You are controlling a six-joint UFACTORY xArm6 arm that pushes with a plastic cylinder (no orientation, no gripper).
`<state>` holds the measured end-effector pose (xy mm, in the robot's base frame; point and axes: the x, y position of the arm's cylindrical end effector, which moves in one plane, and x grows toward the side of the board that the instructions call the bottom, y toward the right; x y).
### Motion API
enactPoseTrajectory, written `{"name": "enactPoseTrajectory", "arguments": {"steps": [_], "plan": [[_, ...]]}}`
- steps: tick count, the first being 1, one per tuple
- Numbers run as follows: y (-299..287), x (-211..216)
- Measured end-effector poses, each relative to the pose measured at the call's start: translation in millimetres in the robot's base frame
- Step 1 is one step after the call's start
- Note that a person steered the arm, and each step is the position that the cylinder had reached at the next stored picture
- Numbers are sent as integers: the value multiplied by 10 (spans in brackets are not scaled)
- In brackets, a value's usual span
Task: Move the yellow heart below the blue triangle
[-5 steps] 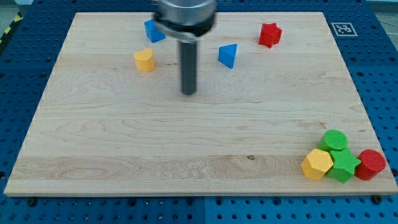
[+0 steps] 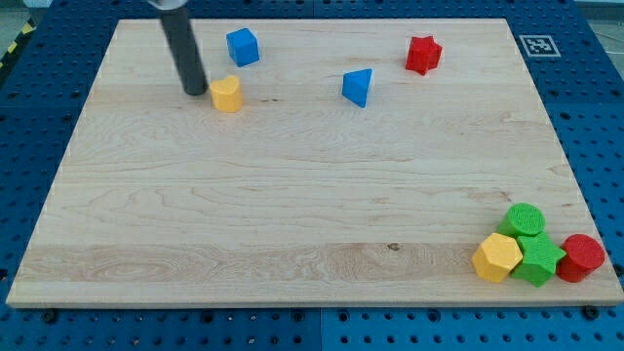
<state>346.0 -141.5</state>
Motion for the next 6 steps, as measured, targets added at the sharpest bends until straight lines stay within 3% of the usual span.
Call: {"name": "enactPoseTrajectory", "arguments": {"steps": [3,6], "plan": [[945,620],[2233,676]]}}
